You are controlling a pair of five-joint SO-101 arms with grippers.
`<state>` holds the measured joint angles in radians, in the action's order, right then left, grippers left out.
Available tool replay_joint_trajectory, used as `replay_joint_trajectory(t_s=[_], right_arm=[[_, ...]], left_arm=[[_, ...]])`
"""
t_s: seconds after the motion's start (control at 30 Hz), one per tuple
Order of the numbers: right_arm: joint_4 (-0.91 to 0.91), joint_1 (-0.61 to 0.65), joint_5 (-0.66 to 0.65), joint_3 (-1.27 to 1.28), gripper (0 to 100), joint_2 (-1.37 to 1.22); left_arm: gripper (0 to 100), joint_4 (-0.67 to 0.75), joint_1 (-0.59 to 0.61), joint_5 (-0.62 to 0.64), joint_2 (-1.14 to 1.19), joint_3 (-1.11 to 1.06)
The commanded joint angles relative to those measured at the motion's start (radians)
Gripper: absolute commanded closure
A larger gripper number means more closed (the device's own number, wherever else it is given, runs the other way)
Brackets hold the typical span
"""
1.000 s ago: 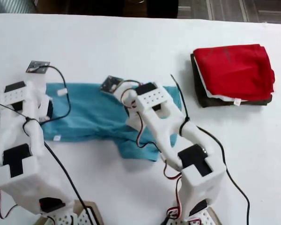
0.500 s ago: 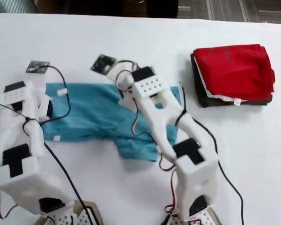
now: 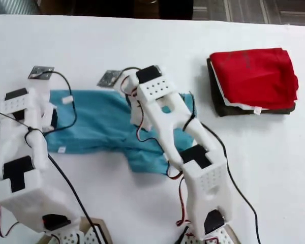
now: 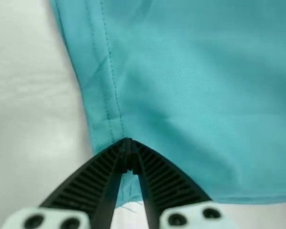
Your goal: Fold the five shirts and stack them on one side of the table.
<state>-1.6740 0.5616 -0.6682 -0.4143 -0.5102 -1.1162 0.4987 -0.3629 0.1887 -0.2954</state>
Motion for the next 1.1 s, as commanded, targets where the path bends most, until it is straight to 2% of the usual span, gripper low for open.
replay_joint_trajectory(t_s=[0.0,0.13,0.3,0.4,0.53,0.9,1.07], right_arm=[[-0.033,0.048,0.0,0.032,97.6,0.173],[-0.013,0.111,0.006,0.296,97.5,0.406],[0.171,0.125,0.077,0.77,97.1,0.7],[0.225,0.124,0.112,0.965,90.9,0.825],[0.268,0.128,0.15,1.094,83.7,0.921],[0.424,0.131,0.152,1.32,83.7,0.928],[0.565,0.125,0.157,1.389,83.7,0.926]], left_arm=[[97,0.012,-0.005,-0.006,-0.052,0.012],[97,0.012,-0.005,-0.006,-0.052,0.012],[97,0.012,-0.005,-0.006,-0.052,0.013],[97,0.012,-0.005,-0.006,-0.052,0.013],[97,0.012,-0.005,-0.006,-0.052,0.013],[97,0.012,-0.005,-0.006,-0.052,0.013],[97,0.012,-0.005,-0.003,-0.052,0.021]])
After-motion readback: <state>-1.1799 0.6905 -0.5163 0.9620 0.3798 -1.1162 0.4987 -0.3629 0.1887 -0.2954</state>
